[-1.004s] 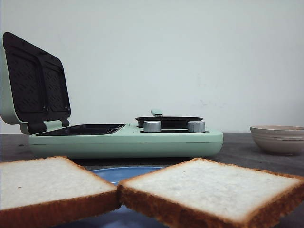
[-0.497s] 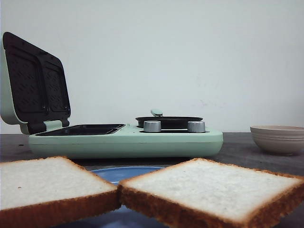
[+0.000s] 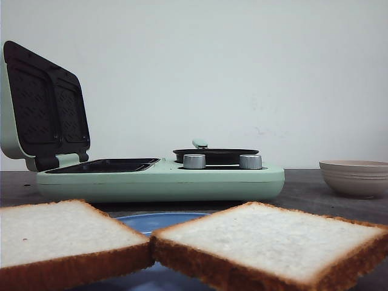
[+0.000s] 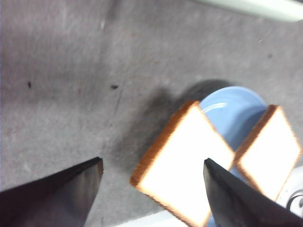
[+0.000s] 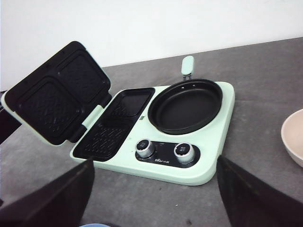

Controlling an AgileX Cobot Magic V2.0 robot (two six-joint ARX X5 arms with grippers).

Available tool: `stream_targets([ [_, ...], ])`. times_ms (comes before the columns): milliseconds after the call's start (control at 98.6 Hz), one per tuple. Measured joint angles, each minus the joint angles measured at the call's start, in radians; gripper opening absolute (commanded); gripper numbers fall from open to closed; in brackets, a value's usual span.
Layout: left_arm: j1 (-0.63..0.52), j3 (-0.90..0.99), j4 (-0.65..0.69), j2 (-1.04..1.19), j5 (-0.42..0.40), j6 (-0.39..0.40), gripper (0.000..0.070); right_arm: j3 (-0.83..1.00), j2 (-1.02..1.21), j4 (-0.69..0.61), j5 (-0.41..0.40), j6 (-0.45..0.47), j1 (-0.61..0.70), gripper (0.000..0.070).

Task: Make breakfast with bread and shrimp
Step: 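Lower the left gripper to the bread slice nearest it and grasp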

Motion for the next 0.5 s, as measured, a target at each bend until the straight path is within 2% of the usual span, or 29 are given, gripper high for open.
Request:
stream_targets([
  [91,-0.027,0.000,0.000,0.038,0.002,0.010,0.0412,0.000,0.000,-0.003,-0.006,0.000,0.003,0.0511],
  [142,-0.045,0.000,0.000,0.060,0.003,0.023,0.0444,0.000,0.000,-0.006,-0.016,0.000,0.003,0.0511],
  [497,-0.150,0.000,-0.012,0.228,0.007,0.113,0.0444,0.000,0.000,-0.034,-0.017,0.000,0.003,0.0511],
])
